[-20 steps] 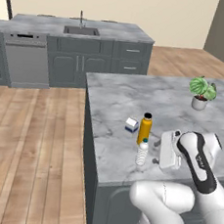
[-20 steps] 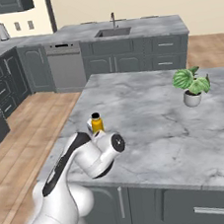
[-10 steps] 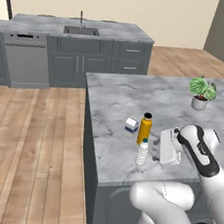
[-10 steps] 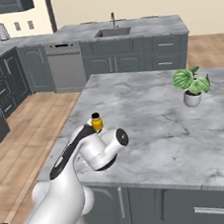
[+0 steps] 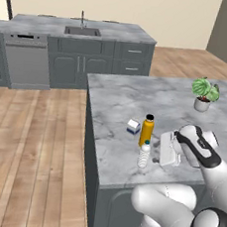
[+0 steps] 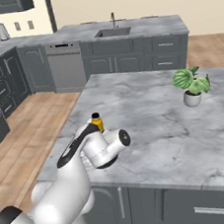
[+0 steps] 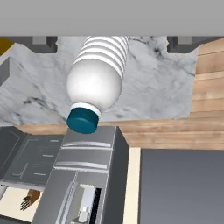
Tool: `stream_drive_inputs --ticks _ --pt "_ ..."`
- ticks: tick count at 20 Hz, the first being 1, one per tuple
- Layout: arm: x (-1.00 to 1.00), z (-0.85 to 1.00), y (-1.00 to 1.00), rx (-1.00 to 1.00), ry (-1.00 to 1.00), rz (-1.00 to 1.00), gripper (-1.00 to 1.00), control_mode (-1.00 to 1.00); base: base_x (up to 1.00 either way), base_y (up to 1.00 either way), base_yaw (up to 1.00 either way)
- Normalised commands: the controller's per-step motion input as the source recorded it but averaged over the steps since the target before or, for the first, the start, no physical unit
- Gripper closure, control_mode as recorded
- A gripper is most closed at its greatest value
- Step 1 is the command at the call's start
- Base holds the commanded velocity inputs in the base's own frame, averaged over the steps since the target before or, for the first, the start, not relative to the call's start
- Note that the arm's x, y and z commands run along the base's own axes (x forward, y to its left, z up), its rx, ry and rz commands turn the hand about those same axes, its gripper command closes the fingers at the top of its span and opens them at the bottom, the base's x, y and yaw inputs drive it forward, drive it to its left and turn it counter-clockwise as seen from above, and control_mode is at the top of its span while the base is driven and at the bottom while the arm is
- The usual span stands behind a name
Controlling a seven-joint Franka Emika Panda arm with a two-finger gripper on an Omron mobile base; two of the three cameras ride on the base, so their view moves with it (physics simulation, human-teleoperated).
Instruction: Pick the water bottle, milk, bottled water from the counter and place them in the open cabinet.
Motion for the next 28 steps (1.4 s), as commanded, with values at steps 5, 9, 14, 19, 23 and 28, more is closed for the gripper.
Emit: stream_drive_inputs --ticks 5,9,14,19,23,28 --pt "0.08 -0.16 0.00 0.01 0.00 0.00 -1.00 -1.00 0.00 0.00 0.00" --pt "0.00 -0.08 0.00 0.01 0.02 0.02 -1.00 -1.00 0.00 0.00 0.00" --pt "0.02 -0.07 0.00 0.02 0.05 0.03 -1.00 -1.00 0.00 0.00 0.00" --pt "0.02 -0.13 0.04 0.04 0.07 0.02 -1.00 -1.00 0.00 0.00 0.00" --pt "0.15 -0.06 0.05 0.05 0.07 0.00 -1.00 -1.00 0.00 0.00 0.00" --pt "0.04 -0.01 0.07 0.02 0.00 0.00 -1.00 -1.00 0.00 0.00 0.00"
